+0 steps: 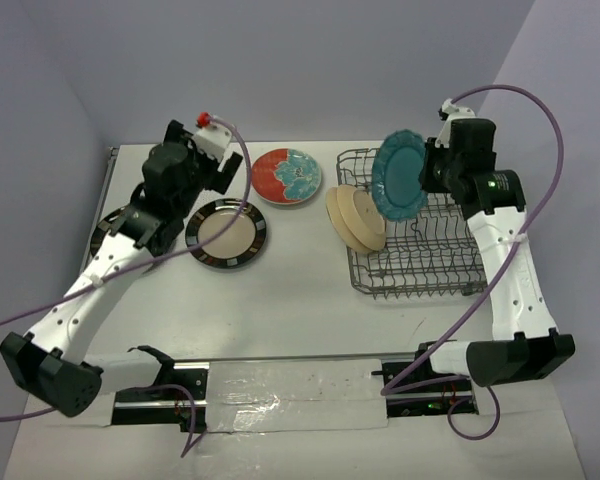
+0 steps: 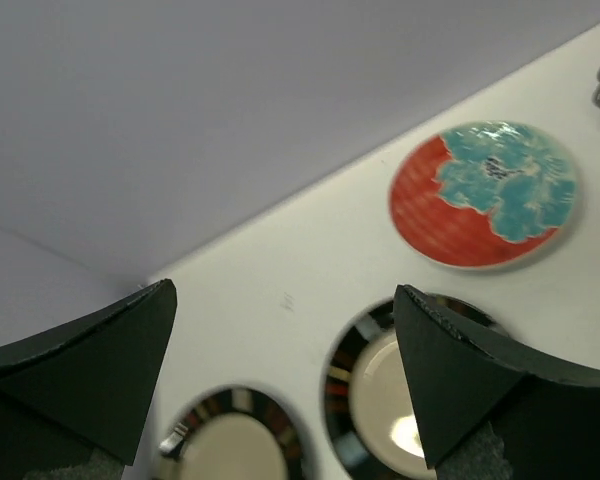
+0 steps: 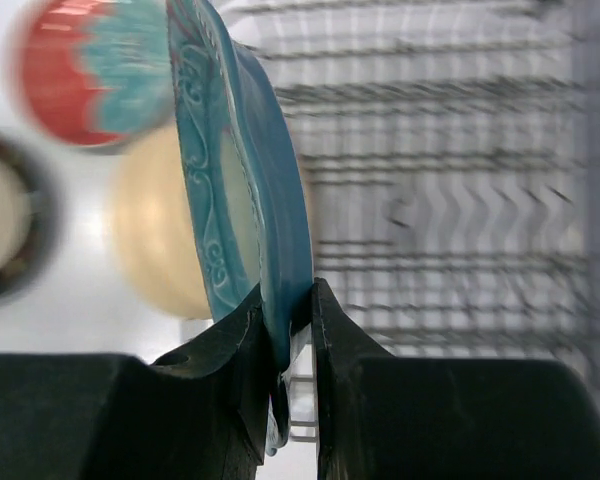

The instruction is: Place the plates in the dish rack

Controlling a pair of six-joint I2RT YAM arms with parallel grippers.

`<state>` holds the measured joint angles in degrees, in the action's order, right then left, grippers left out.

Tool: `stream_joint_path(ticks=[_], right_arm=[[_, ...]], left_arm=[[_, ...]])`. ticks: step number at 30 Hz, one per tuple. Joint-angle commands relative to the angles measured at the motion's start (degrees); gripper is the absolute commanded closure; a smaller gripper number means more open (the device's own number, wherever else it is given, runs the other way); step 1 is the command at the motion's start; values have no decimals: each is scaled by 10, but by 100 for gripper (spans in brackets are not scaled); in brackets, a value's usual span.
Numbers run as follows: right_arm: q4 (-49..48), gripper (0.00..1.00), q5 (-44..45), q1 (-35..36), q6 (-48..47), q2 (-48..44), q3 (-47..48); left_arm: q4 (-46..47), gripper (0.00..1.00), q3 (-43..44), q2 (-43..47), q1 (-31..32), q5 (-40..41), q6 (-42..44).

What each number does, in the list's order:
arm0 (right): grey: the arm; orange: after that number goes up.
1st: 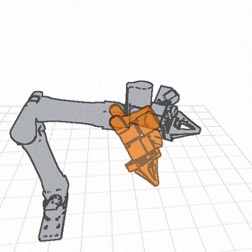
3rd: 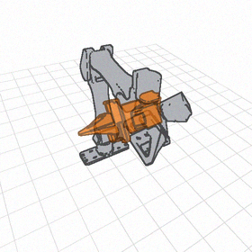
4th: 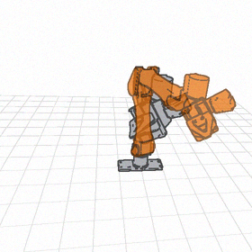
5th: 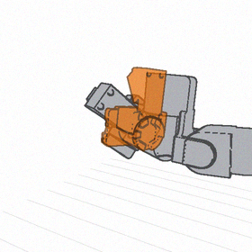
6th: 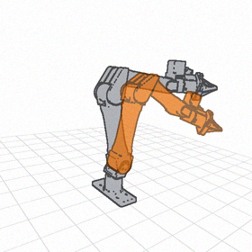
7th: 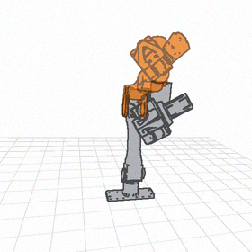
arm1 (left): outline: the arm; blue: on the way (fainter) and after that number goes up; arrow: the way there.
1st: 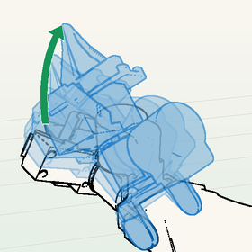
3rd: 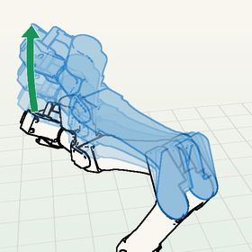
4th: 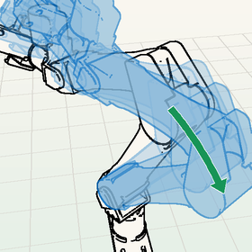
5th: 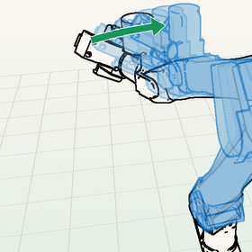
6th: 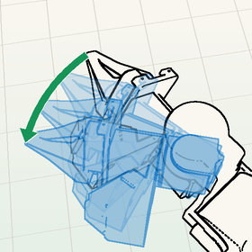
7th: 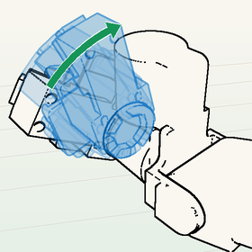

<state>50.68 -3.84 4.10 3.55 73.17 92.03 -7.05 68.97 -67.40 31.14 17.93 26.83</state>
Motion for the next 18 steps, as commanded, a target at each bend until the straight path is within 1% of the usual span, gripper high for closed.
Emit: stream_joint_path(ticks=[1, 2, 3, 4, 7, 11, 13, 15, 18], right_arm=[[-73, 100, 198, 25, 0, 1, -27], [-78, 100, 220, 35, -6, 4, -34], [-90, 100, 244, 54, -9, 6, -47], [-95, 100, 289, 64, -13, 13, -54], [-105, 100, 325, 92, -11, 29, -69], [-126, 100, 410, 135, -18, 48, -88], [-135, 100, 419, 146, -21, 60, -96], [-151, 100, 450, 157, -30, 71, -106], [-160, 100, 466, 166, -30, 86, -109]], left_arm=[[-239, 1, 93, -60, -37, -59, -242], [-278, 1, 125, -73, -60, -84, -260], [-288, 1, 136, -91, -70, -96, -294], [-293, 1, 143, -94, -85, -101, -303], [-282, 1, 145, -95, -93, -85, -322], [-262, 1, 127, -88, -93, -58, -325], [-253, 1, 117, -86, -97, -39, -326], [-250, 1, 113, -87, -101, -34, -327], [-244, 1, 107, -83, -106, -36, -329]])
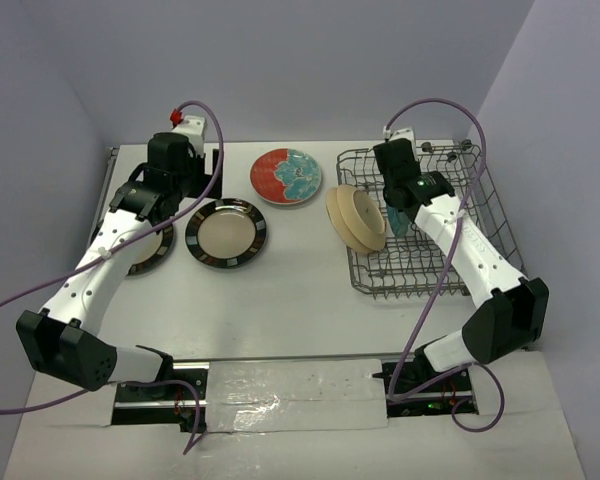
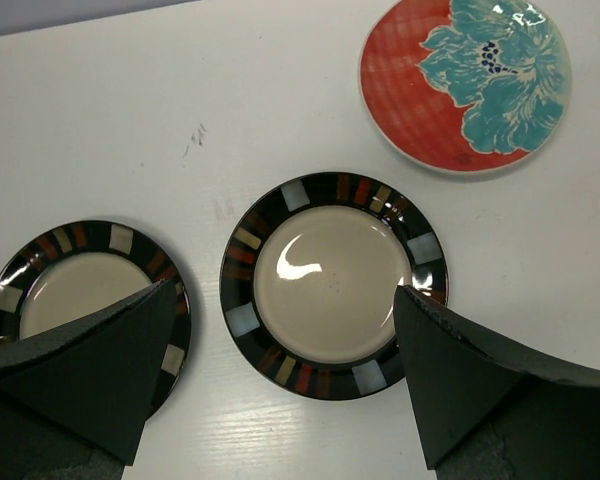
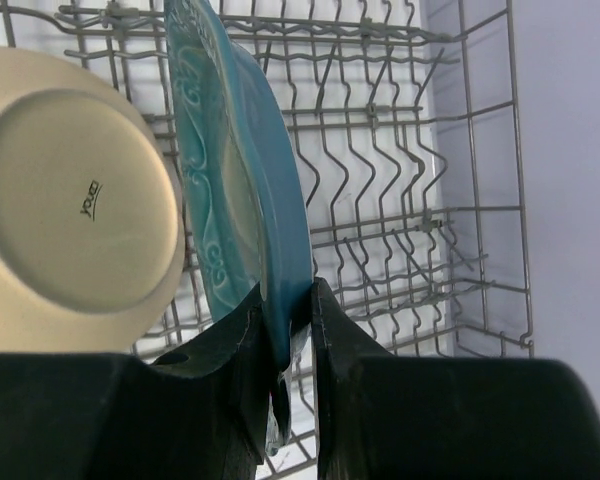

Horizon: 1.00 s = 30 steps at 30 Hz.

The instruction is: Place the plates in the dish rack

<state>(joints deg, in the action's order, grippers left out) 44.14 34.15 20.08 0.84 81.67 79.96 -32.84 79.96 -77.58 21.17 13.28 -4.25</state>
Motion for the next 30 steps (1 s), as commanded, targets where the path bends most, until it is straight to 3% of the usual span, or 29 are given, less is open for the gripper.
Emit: stream_joint_path(ticks=[1, 17, 23, 26, 29, 30], right_arm=[[-98, 100, 86, 8, -3, 5, 12], [-112, 100, 90, 29, -29, 62, -14], [-126, 100, 132, 51, -42, 82, -35], [-115, 94, 138, 59, -37, 97, -32], [-104, 74, 135, 69, -27, 105, -29], [-100, 60, 125, 71, -24, 106, -28]], left_arm=[[17, 1, -5, 21, -6, 12, -18], [37, 1, -14, 19, -24, 13, -1], [37, 1, -9, 18, -27, 12, 2], [41, 1, -11, 18, -29, 14, 3], [41, 1, -17, 19, -30, 16, 2], [42, 1, -18, 20, -30, 15, 1]])
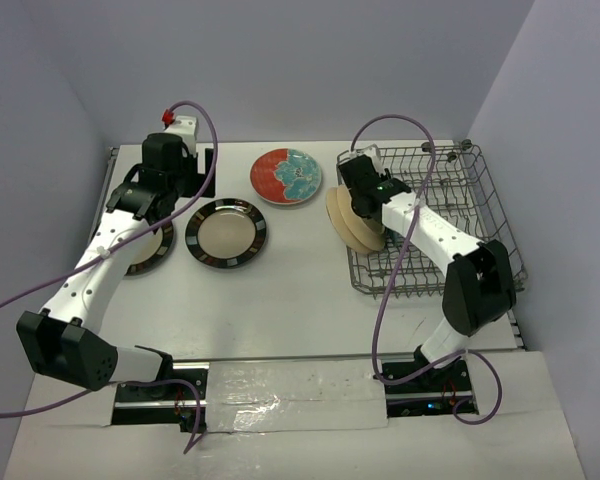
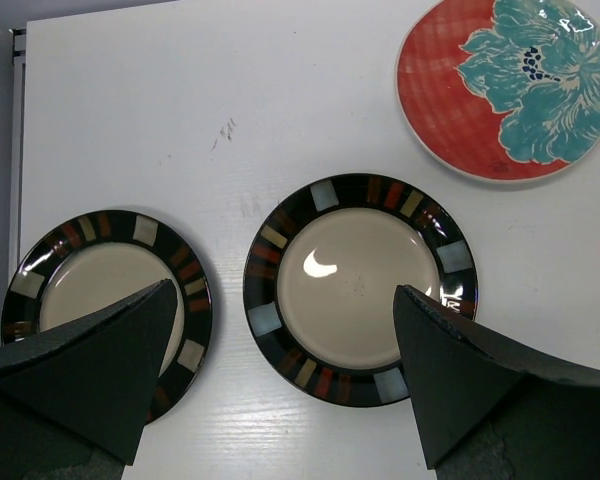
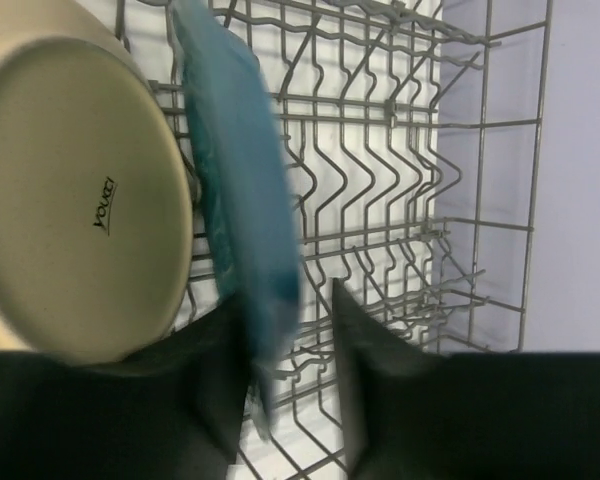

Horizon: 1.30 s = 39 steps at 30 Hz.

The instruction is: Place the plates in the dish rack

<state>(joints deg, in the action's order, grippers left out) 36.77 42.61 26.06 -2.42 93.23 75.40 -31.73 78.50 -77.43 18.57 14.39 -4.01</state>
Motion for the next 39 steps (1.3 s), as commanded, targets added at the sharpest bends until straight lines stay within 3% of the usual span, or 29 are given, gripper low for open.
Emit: stream_joint_path(ticks=[1, 3, 7, 20, 28, 32, 39], right_arm=[[-15, 55, 35, 14, 10, -9, 25], [-7, 41, 9, 18, 17, -9, 32], [28, 29, -48, 23, 22, -7, 60], [111, 27, -199, 29, 52, -15, 127], [124, 20, -267, 29, 55, -25, 151], [122, 9, -302, 27, 52, -41, 165], [119, 0, -376, 2, 51, -62, 207]], left_arm=[[29, 1, -5, 18, -5, 2, -4], [28, 1, -7, 19, -9, 3, -6], [25, 1, -5, 19, -16, -10, -11], [15, 1, -3, 20, -34, -36, -15], [3, 1, -15, 27, -52, -110, 2], [-6, 1, -31, 30, -99, -195, 15], [-12, 1, -46, 11, -212, -325, 49]])
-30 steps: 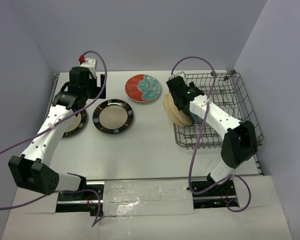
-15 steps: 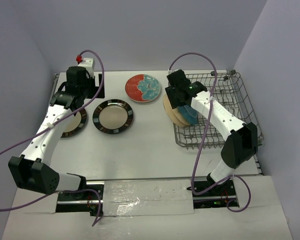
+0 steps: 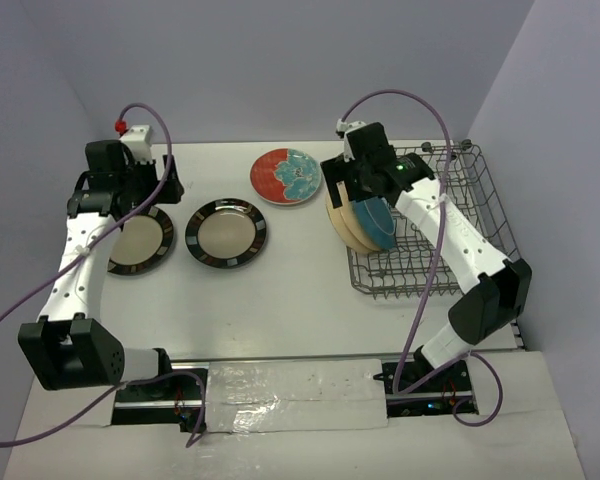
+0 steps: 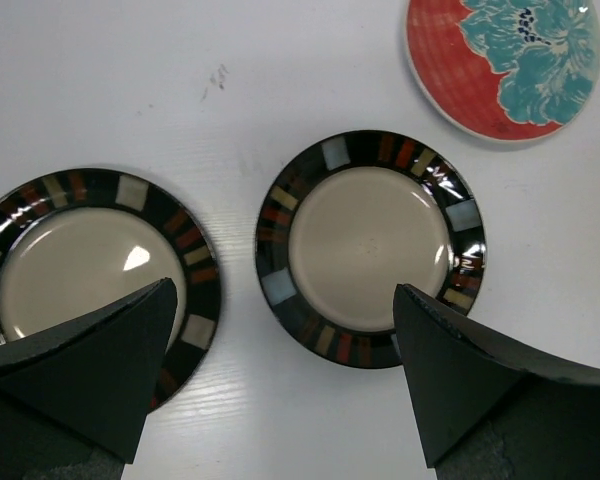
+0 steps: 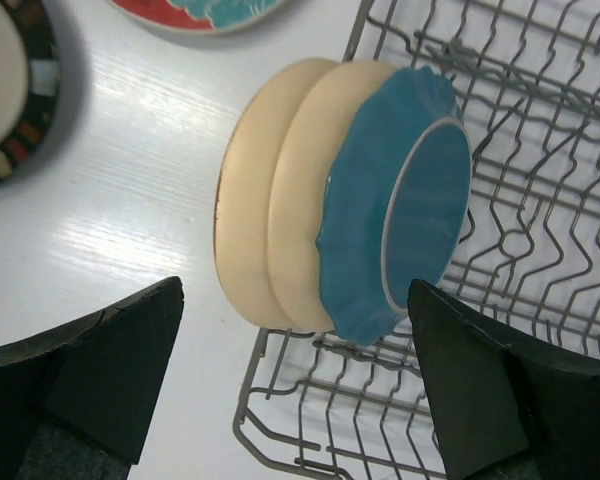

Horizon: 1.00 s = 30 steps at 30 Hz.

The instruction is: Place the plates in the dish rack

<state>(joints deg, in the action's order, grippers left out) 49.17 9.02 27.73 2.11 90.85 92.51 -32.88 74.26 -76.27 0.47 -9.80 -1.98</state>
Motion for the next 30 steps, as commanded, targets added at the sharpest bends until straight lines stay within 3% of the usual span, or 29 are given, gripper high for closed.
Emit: stream_joint_path(ticks=[1, 5, 8, 11, 14, 23, 30], right_arm=[[-6, 0, -42, -17, 6, -40, 36], [-17, 0, -86, -46, 12, -47, 35], [-21, 0, -180, -94, 28, -51, 37], [-33, 0, -245, -140, 38, -60, 29], [-33, 0, -267, -166, 36, -67, 23], [-33, 0, -320, -223, 40, -79, 0], [-33, 0, -319, -233, 42, -71, -3]], left_arm=[[1, 1, -4, -3, -42, -90, 42], [18, 1, 11, -46, -41, -143, 62], [28, 1, 68, -130, -42, -208, 23], [72, 2, 125, -224, -30, -270, -71], [96, 8, 223, -328, -9, -296, -117], [197, 22, 382, -565, 37, -339, -266], [263, 28, 414, -654, 52, -349, -327]])
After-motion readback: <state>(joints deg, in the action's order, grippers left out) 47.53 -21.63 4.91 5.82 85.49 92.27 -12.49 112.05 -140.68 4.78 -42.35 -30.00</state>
